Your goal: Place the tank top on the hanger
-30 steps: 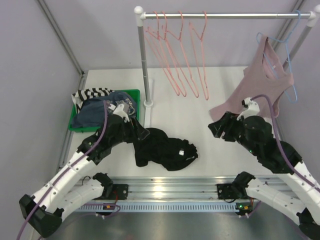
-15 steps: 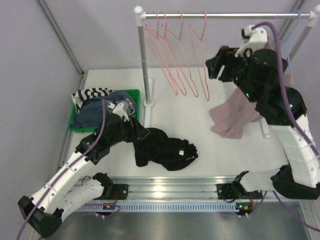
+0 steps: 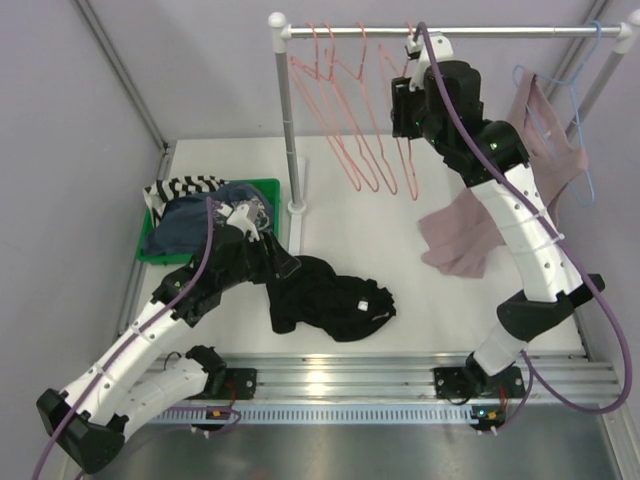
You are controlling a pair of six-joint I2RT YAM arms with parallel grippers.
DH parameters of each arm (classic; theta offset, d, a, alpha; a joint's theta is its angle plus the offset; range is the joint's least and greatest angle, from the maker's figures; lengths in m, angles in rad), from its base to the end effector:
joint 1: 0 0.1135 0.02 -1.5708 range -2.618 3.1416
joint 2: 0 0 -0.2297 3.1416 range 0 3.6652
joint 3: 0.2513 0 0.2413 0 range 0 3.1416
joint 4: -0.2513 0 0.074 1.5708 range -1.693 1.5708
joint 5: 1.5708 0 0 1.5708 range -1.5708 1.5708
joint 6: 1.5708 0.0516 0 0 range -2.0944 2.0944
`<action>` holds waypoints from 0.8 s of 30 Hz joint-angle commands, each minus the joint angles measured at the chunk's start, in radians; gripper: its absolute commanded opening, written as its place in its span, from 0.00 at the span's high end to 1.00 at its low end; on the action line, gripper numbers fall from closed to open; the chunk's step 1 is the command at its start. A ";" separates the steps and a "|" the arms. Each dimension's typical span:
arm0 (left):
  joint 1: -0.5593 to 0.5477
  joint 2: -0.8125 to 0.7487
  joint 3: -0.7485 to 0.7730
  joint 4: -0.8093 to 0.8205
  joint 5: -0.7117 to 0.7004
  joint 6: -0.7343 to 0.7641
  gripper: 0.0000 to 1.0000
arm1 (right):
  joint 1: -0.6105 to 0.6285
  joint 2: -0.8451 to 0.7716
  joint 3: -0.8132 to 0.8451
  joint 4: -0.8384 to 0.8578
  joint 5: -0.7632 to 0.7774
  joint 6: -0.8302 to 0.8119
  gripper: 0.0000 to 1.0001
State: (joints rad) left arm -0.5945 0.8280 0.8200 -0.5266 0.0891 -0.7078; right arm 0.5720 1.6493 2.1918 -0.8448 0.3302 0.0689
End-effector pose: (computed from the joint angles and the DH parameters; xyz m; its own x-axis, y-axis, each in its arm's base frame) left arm 0.1687 -0.1196 0.2769 -0.7246 -0.2918 -0.6243 0.1977 0.7799 -0.5939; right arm 0.2819 0.1616 0.4780 -0.2671 -0.0945 -0.9590 -0.2340 0.9718 -0.0306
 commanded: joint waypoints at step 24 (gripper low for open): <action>-0.004 -0.007 0.005 0.016 -0.002 0.008 0.46 | -0.017 -0.031 -0.080 0.041 0.024 -0.009 0.80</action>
State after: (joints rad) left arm -0.5945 0.8276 0.8200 -0.5274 0.0887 -0.7074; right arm 0.5709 1.6402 2.0754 -0.8272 0.3367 0.0628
